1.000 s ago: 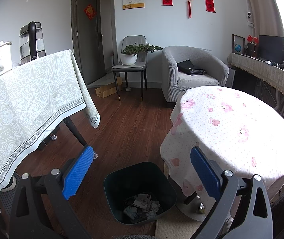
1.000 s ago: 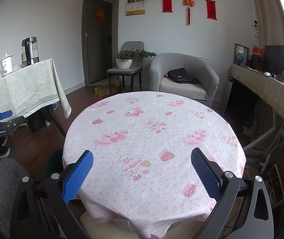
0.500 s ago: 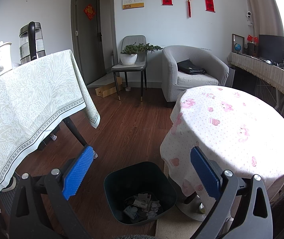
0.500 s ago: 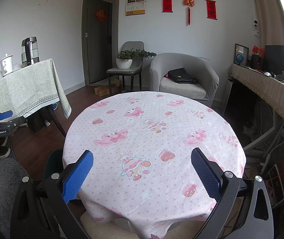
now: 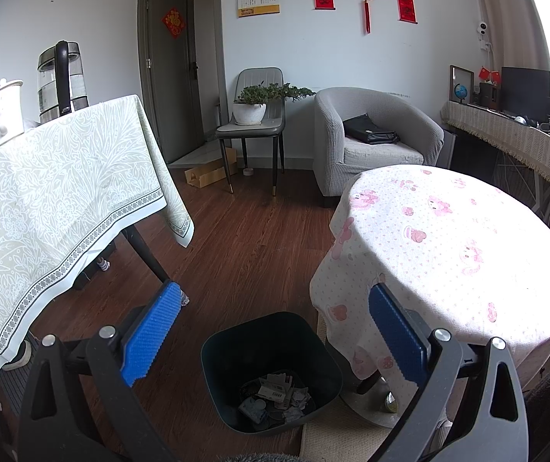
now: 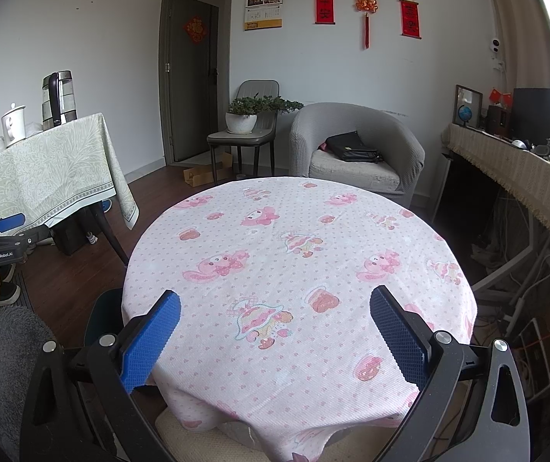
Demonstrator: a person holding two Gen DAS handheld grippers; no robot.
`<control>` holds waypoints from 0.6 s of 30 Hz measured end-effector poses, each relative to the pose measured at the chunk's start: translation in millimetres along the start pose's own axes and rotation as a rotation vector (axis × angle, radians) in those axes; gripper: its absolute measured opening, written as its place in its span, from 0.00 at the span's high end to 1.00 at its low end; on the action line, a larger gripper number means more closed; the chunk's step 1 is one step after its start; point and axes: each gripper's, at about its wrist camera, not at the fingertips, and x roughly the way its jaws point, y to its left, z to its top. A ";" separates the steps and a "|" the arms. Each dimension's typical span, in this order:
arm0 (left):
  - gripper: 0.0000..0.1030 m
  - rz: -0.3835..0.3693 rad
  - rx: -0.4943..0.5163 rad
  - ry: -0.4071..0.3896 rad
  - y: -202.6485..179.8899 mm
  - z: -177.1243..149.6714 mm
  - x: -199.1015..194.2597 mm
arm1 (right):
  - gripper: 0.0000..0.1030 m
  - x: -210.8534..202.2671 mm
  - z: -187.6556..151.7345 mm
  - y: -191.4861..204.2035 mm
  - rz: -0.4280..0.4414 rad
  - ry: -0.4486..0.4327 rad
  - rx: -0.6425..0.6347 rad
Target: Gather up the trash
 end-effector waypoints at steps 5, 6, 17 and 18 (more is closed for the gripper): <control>0.03 0.000 0.000 0.002 0.2 -1.8 1.0 | 0.03 -0.1 0.1 0.1 0.000 0.000 0.000; 0.03 0.000 0.000 0.003 0.1 -1.8 1.0 | 0.03 -0.1 0.2 0.1 0.000 0.000 0.000; 0.03 0.000 0.000 0.003 -0.2 -1.5 0.7 | 0.03 -0.1 0.2 -0.1 0.000 0.000 0.000; 0.03 0.000 0.000 0.003 -0.1 -1.4 0.8 | 0.03 -0.2 0.2 -0.1 0.001 0.000 0.001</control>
